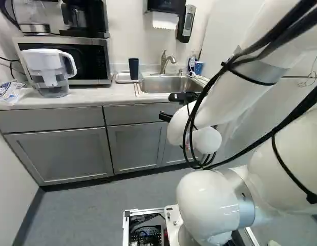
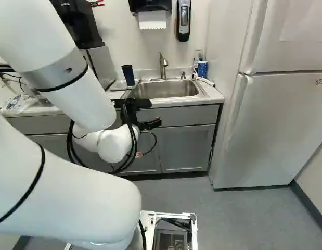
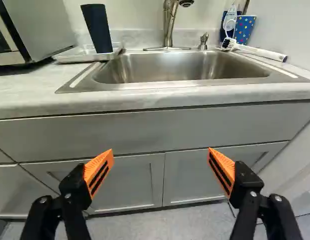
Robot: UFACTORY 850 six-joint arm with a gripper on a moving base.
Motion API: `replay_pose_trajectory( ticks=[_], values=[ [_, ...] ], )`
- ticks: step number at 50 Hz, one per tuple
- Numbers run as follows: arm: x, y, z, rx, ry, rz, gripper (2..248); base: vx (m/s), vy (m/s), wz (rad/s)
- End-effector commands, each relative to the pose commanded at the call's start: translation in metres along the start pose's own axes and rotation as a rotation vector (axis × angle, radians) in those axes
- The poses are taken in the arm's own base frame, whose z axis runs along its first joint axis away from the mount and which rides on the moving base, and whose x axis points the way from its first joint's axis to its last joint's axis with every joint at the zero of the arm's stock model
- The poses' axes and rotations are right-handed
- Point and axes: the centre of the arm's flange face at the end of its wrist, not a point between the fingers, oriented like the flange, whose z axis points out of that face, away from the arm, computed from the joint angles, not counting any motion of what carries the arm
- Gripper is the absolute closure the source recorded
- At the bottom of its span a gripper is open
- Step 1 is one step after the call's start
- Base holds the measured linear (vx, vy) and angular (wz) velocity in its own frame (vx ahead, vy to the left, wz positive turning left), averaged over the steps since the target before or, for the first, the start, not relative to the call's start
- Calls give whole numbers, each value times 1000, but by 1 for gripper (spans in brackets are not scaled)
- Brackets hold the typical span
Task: Rinse the cup and place it in the tray
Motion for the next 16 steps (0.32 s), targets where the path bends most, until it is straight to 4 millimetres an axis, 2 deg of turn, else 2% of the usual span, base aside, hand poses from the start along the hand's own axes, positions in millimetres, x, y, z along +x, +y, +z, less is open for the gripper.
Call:
replay_pose_trajectory(
  ticks=[16],
  values=[
    [0, 0, 0, 0, 0, 0, 3, 0, 0, 0]
  ],
)
